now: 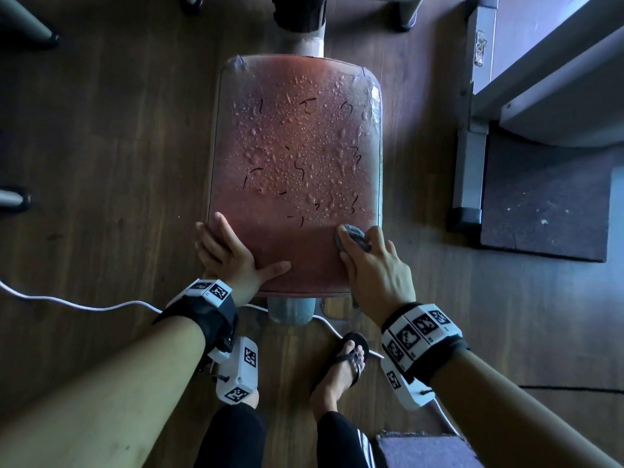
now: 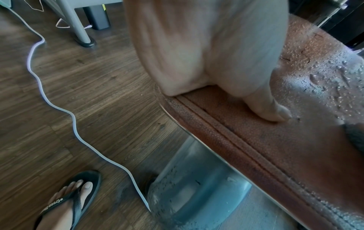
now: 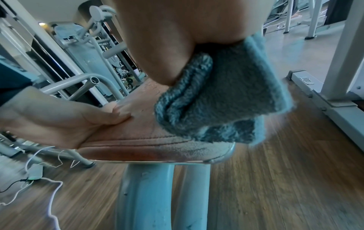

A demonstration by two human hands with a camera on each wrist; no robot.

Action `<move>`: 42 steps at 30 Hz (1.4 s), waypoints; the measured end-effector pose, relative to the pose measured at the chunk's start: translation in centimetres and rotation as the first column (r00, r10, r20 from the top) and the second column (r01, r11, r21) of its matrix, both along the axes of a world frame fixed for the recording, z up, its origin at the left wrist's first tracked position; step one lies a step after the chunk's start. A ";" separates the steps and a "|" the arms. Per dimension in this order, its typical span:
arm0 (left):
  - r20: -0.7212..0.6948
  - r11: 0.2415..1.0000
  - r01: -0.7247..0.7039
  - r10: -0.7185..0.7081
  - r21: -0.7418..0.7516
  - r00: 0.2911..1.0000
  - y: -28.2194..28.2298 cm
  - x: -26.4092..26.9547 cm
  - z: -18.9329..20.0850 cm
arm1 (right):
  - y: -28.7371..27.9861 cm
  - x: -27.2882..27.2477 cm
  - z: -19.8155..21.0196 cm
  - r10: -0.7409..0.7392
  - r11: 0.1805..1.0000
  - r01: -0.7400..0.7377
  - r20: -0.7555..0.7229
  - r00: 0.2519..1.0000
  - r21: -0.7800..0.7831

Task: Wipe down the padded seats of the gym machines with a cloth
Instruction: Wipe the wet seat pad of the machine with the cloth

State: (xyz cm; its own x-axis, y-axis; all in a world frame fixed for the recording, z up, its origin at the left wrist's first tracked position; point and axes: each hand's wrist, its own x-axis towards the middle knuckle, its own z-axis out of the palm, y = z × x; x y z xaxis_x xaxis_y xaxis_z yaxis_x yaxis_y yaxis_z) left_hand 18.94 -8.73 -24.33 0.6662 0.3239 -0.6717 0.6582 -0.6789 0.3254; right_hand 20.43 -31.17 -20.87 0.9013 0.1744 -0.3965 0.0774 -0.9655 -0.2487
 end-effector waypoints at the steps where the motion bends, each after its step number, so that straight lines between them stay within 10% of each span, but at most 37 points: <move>1: -0.003 1.000 0.000 0.000 0.000 1.000 0.0 0.0 0.0 | 0.2 0.2 -0.1 -0.003 1.000 0.003 0.001 1.000 -0.004; 42: 0.039 1.000 -0.002 0.002 0.010 0.999 0.0 -0.2 -0.4 | 0.3 1.5 -0.4 -0.156 0.988 0.156 -0.015 0.988 -0.023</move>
State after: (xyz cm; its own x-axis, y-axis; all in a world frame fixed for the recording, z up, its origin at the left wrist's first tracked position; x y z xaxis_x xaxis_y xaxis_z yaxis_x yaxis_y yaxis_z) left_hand 18.73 -8.68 -24.75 0.6914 0.3318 -0.6418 0.6465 -0.6807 0.3445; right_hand 21.90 -30.84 -21.28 0.9100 0.0236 -0.4139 -0.0784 -0.9706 -0.2276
